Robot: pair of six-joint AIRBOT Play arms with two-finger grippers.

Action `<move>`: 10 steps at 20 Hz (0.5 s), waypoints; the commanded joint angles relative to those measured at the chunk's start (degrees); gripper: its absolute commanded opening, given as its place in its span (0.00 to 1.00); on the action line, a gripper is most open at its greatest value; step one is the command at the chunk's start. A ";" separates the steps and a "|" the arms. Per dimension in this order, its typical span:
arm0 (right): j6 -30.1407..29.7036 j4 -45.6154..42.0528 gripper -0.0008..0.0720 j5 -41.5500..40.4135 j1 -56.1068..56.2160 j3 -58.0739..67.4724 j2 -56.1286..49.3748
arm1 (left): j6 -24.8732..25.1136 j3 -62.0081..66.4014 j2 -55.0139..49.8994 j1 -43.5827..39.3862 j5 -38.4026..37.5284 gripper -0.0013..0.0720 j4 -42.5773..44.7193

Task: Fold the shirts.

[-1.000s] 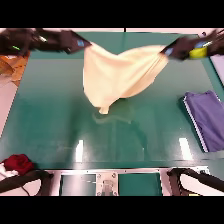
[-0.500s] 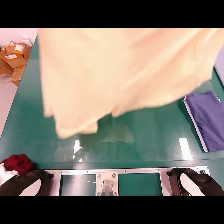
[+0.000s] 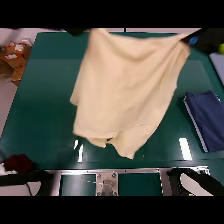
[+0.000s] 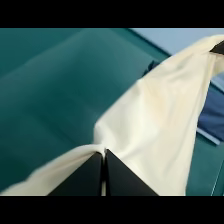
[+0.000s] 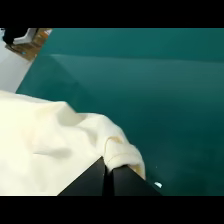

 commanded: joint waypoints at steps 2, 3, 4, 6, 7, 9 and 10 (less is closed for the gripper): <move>-4.37 -0.13 0.03 -9.70 0.00 -15.30 -14.25 | -1.99 -1.09 -19.96 -6.36 2.84 0.04 -0.55; -4.74 -0.15 0.03 -10.36 0.00 -16.50 -18.16 | -4.48 -1.09 -22.86 -6.38 2.97 0.09 -0.63; -4.74 -0.15 0.03 -10.43 -0.04 -16.83 -22.18 | -6.95 -1.07 -25.03 -6.01 2.93 0.50 -0.48; -6.14 -0.17 0.04 -10.49 -0.13 -16.48 -27.34 | -10.43 -1.05 -26.16 -4.11 1.25 0.71 -0.55; -6.21 -0.22 0.19 -10.47 -0.63 -15.93 -28.44 | -10.64 -0.31 -26.01 -2.64 -0.66 0.71 -0.66; -6.19 -0.68 0.50 -9.46 -3.19 -14.25 -28.09 | -12.24 2.16 -25.51 1.36 -7.06 0.46 -0.63; -6.03 -1.75 0.50 -7.67 -5.07 -13.27 -27.34 | -12.90 3.69 -25.42 3.21 -10.75 0.26 -0.63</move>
